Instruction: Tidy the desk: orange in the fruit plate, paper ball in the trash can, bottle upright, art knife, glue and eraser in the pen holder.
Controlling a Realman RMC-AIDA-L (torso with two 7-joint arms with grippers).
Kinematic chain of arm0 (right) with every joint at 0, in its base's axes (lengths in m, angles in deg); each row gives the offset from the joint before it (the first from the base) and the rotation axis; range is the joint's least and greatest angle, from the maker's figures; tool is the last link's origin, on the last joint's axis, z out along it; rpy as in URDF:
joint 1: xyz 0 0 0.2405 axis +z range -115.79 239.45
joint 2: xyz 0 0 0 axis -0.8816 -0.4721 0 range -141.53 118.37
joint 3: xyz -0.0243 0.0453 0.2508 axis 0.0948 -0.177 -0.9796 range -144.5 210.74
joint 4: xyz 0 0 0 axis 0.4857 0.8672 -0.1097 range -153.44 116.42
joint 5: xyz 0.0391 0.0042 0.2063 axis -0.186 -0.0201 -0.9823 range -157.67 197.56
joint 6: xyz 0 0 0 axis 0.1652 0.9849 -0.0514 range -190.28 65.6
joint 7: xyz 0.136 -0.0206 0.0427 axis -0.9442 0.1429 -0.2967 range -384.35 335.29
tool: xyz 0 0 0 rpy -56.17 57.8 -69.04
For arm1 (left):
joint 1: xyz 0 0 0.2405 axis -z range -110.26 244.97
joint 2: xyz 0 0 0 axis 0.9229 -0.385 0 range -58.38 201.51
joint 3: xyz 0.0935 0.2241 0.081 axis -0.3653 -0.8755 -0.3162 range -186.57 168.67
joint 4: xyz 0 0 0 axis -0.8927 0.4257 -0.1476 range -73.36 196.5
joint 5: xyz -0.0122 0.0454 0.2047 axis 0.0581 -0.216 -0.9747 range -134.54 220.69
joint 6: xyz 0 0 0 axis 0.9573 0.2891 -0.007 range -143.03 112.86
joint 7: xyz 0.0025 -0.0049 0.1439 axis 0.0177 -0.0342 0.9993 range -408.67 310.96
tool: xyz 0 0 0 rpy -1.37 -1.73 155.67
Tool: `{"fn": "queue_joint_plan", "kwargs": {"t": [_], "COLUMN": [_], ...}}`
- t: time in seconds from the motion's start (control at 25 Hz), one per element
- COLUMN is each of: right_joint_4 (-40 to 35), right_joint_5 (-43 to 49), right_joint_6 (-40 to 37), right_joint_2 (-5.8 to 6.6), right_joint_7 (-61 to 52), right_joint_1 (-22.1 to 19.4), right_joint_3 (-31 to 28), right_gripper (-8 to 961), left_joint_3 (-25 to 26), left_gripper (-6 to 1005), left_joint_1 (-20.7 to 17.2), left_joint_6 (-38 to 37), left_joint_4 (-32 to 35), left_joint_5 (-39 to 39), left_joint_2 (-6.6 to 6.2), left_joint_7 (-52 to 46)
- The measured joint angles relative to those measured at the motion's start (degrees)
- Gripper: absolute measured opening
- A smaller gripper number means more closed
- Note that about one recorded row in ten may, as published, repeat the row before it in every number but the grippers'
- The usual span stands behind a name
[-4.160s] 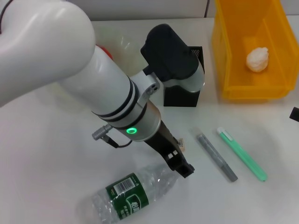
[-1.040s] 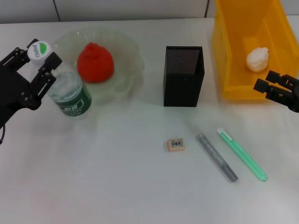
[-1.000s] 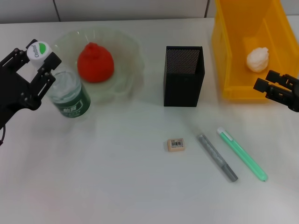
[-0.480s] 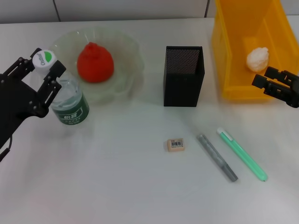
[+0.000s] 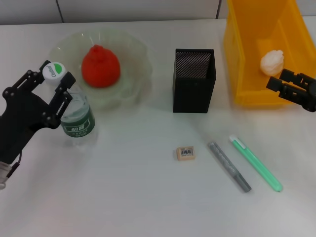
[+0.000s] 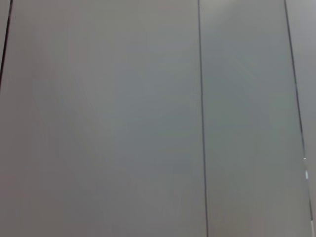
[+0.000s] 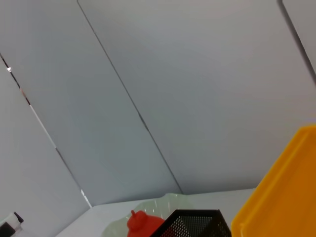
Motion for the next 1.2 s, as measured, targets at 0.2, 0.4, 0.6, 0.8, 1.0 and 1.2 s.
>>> {"fn": "queue_joint_plan", "kwargs": {"t": [0.2, 0.4, 0.6, 0.8, 1.0, 1.2], "right_joint_4": [0.0, 0.0, 0.0, -0.59, -8.48, -23.28], "right_joint_5": [-0.45, -0.5, -1.0, -1.73, -0.32, 3.09], "right_joint_6": [0.13, 0.14, -0.07, -0.77, -4.74, -11.14], "right_joint_2": [0.0, 0.0, 0.05, 0.63, 1.76, 4.94], "right_joint_7": [-0.02, -0.02, -0.04, -2.09, -12.02, -29.39], "right_joint_1": [-0.07, -0.03, -0.01, 0.96, 3.02, 5.91], "right_joint_3": [0.0, 0.0, -0.1, -0.1, 2.68, 12.89], "right_gripper": [806, 806, 806, 806, 806, 806], "left_joint_3": [0.71, 1.78, 2.5, 6.02, 0.58, -17.6], "left_gripper": [497, 501, 598, 713, 802, 802], "left_joint_1": [0.35, 0.47, -0.14, -2.25, -4.16, -4.21], "left_joint_6": [1.66, 1.87, -4.66, -17.15, -17.77, -18.1], "left_joint_4": [-1.36, -2.54, -0.79, 9.31, 21.96, 26.0], "left_joint_5": [0.01, 0.03, 0.02, 0.0, -4.11, -5.35], "left_joint_2": [0.17, 0.2, -0.32, -0.75, -3.4, -7.93], "left_joint_7": [0.36, 0.38, -0.49, -11.55, -24.72, -31.62]}}
